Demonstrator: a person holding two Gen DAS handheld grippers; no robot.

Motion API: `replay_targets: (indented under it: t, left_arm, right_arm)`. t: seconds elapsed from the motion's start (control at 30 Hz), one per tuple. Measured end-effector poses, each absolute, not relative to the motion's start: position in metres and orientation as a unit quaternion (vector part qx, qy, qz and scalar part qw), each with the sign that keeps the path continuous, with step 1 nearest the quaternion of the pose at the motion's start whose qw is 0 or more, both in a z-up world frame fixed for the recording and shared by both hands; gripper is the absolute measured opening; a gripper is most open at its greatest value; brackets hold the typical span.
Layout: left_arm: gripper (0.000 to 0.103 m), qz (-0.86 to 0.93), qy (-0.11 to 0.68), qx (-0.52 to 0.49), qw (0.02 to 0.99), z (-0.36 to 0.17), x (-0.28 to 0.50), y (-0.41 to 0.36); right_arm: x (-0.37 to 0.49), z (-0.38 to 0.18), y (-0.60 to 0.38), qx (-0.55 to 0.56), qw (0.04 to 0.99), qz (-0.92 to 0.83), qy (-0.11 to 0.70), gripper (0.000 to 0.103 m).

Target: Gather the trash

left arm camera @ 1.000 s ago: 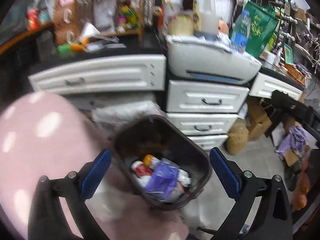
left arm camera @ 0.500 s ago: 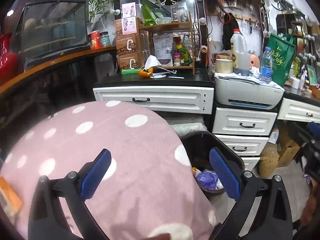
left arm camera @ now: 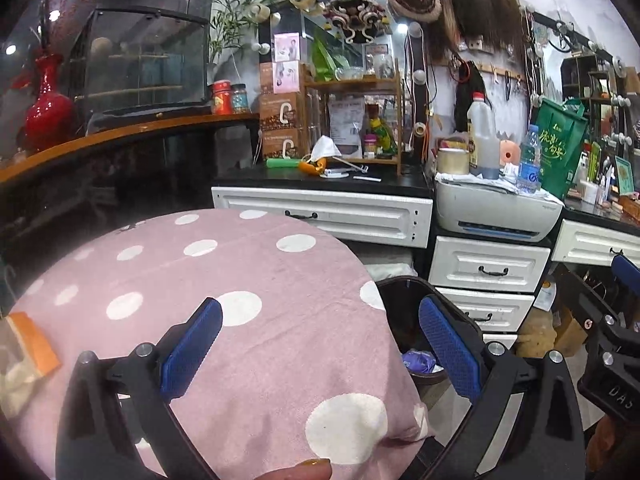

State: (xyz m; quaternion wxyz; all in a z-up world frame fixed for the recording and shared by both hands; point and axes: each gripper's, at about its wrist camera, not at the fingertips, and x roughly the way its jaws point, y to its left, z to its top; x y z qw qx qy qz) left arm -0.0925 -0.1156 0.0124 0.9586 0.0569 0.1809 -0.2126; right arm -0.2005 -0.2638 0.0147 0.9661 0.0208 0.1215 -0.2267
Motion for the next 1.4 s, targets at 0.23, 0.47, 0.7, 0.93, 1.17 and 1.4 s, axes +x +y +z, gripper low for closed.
replay_targets:
  t: [0.23,0.47,0.7,0.93,1.17,1.4]
  left_arm:
    - [0.097,-0.216,0.168,0.054,0.960,0.0127,-0.0976,-0.1127]
    - [0.097,-0.215,0.170,0.053,0.960,0.0096,-0.0982,-0.1110]
    - [0.098,-0.214,0.175,0.053,0.960,0.0084,-0.0969,-0.1100]
    - [0.097,-0.215,0.176,0.052,0.959,0.0084,-0.0965,-0.1093]
    - [0.097,-0.215,0.175,0.053,0.959,0.0079,-0.0963,-0.1104]
    - [0.097,-0.215,0.176,0.053,0.959,0.0072,-0.0966,-0.1108]
  right_arm:
    - [-0.1989,0.0115,-0.2685,0.027,0.965,-0.227,0.129,0.097]
    - [-0.1963,0.0090,-0.2700,0.025,0.964,-0.227,0.135,0.097]
    - [-0.1950,0.0084,-0.2696,0.023,0.964,-0.227,0.138,0.097]
    - [-0.1942,0.0075,-0.2696,0.020,0.964,-0.226,0.138,0.097]
    - [-0.1945,0.0068,-0.2695,0.016,0.964,-0.226,0.138,0.097]
    - [-0.1939,0.0072,-0.2701,0.013,0.964,-0.224,0.141,0.097]
